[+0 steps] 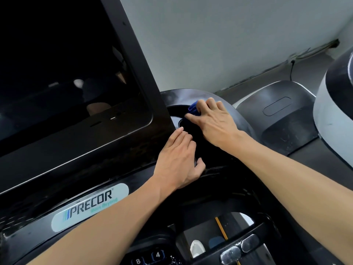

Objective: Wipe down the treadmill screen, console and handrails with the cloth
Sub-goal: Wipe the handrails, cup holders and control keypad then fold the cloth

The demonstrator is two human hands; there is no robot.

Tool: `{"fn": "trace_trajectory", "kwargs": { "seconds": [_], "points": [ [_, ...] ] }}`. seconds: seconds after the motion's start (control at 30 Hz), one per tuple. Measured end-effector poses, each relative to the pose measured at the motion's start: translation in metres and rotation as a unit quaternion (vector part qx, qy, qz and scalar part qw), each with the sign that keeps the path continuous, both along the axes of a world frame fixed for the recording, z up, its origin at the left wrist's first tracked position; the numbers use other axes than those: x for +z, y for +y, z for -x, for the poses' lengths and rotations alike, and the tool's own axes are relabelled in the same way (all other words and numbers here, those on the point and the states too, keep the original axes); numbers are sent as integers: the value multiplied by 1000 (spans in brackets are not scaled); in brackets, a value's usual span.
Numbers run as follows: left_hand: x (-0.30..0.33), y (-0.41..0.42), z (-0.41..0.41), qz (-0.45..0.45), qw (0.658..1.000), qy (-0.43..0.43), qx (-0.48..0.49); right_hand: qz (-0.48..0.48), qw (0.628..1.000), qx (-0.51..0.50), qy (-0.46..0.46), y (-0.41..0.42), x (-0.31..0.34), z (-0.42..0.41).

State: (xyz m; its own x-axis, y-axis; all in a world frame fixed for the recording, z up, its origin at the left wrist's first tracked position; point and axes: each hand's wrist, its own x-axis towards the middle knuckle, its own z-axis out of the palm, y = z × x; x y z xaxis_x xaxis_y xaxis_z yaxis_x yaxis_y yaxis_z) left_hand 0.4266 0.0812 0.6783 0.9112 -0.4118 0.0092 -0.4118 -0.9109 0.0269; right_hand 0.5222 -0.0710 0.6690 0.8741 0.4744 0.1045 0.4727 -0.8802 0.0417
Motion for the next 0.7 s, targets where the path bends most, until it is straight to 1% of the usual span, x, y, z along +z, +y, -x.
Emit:
{"fn": "trace_trajectory", "kwargs": {
  "seconds": [0.07,0.13,0.23,0.33,0.43,0.47,0.5,0.53,0.6,0.63,0.67,0.7],
  "points": [
    [0,0,0,-3,1000,0,1,0,1000,1,-3,4,3,1],
    [0,0,1,-5,1000,-1,0,-5,999,12,-30,-14,-4,5],
    [0,0,2,-5,1000,-5,1,14,998,-14,-52,-26,-15,12],
    [0,0,2,-6,1000,-2,1,4,999,-28,-22,-8,-9,11],
    [-1,1,2,-5,1000,-3,-2,35,999,-22,-13,-25,-7,19],
    [-1,2,2,-3,1000,-3,-2,28,999,-30,-14,-34,-6,23],
    [-1,2,2,-1,1000,-3,-3,-5,999,-42,-24,-41,-3,26],
    [-2,2,2,3,1000,-1,-4,-58,996,-59,-39,-46,0,24],
    [-2,3,2,9,1000,-3,-4,-181,978,-86,-63,-47,2,10],
    [-2,2,2,9,1000,-4,-5,-219,971,-83,-53,-42,2,-1],
    [-1,2,1,8,1000,-3,-5,-232,970,-64,-27,-31,3,-12],
    [-1,2,1,7,1000,1,-5,-202,978,-41,0,-17,3,-22]
  ]
}}
